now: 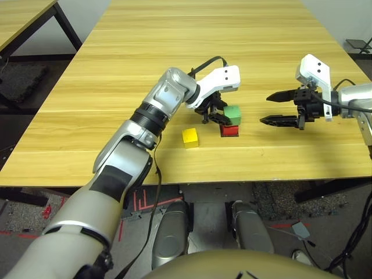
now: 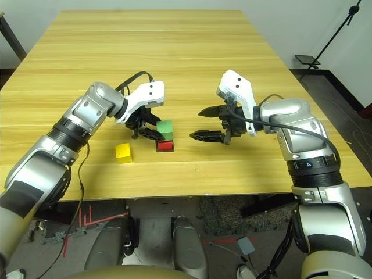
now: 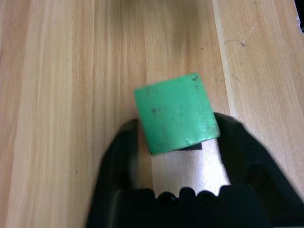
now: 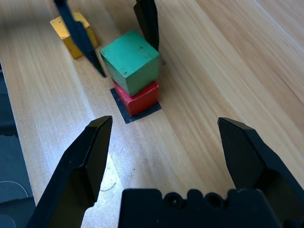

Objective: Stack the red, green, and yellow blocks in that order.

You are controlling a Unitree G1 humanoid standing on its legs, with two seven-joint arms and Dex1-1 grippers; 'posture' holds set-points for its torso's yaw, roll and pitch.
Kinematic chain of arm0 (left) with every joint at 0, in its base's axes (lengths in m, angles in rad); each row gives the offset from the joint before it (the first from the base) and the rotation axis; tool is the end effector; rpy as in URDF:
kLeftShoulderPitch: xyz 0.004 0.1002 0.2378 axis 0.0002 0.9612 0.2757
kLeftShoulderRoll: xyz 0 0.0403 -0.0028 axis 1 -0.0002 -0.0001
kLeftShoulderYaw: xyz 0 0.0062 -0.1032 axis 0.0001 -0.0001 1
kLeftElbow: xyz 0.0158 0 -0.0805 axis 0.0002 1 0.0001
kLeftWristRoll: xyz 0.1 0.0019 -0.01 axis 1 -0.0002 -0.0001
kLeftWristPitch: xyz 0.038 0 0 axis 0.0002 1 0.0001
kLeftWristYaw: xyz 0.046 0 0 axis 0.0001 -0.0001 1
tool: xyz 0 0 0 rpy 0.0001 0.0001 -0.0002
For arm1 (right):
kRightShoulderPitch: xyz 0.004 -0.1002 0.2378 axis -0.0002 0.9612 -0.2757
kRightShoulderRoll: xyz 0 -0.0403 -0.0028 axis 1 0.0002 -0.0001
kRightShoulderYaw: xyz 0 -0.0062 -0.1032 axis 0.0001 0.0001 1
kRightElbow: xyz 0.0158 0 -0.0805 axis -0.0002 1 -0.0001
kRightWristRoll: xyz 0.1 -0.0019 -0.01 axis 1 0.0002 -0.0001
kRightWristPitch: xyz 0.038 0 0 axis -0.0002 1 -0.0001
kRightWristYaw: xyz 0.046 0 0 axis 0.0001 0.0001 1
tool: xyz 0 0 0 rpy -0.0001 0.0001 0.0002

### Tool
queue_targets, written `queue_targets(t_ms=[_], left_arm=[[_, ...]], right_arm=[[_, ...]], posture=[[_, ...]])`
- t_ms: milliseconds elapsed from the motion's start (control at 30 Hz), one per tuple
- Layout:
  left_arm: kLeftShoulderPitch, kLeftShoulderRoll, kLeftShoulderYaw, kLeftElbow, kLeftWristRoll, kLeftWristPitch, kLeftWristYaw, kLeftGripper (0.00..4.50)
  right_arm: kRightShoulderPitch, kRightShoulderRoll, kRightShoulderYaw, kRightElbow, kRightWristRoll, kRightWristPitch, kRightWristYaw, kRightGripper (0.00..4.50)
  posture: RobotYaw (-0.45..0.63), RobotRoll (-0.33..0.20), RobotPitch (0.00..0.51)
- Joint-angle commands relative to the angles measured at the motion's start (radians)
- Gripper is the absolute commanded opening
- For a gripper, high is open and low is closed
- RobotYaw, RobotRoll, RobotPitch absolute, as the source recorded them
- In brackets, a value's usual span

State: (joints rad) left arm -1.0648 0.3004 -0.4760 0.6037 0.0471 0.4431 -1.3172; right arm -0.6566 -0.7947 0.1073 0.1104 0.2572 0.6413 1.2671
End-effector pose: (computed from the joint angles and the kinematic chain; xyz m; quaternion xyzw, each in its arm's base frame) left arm 0.3522 0.0983 0.1933 0.2855 0.2247 -0.6444 0.6729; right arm 0.2909 -0.2539 0.2081 -0.1757 0.1975 0.5176 0.8138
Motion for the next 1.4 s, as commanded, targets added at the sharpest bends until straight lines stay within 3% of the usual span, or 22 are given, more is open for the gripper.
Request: queue_targets(t_ms=[33,200,367,667,1400], left_arm=[[0.031,0.012,0.008,-0.092,-0.018,0.037,-0.021,4.47],[0.051,0.046,0.055,-0.296,-0.066,0.186,-0.009,4.47],[0.123,0.231,0.096,-0.597,-0.115,0.433,-0.008,4.47],[0.294,0.432,0.117,-0.720,-0.131,0.466,0.084,4.47],[0.384,0.447,0.065,-0.855,-0.219,0.583,0.207,4.47]], right_arm=[[-0.012,-0.001,0.001,0.011,0.009,-0.002,-0.005,4.50],[-0.021,0.003,0.007,0.033,0.003,-0.015,-0.003,4.50],[-0.043,0.016,0.021,0.056,0.000,-0.027,0.009,4.50],[-0.081,0.035,0.041,0.106,-0.007,-0.055,0.027,4.50],[-0.099,0.041,0.058,0.134,-0.016,-0.072,0.055,4.50]], posture=[[0.16,-0.078,0.086],[0.18,-0.082,0.080],[0.22,-0.081,0.080],[0.25,-0.090,0.080],[0.25,-0.112,0.079]])
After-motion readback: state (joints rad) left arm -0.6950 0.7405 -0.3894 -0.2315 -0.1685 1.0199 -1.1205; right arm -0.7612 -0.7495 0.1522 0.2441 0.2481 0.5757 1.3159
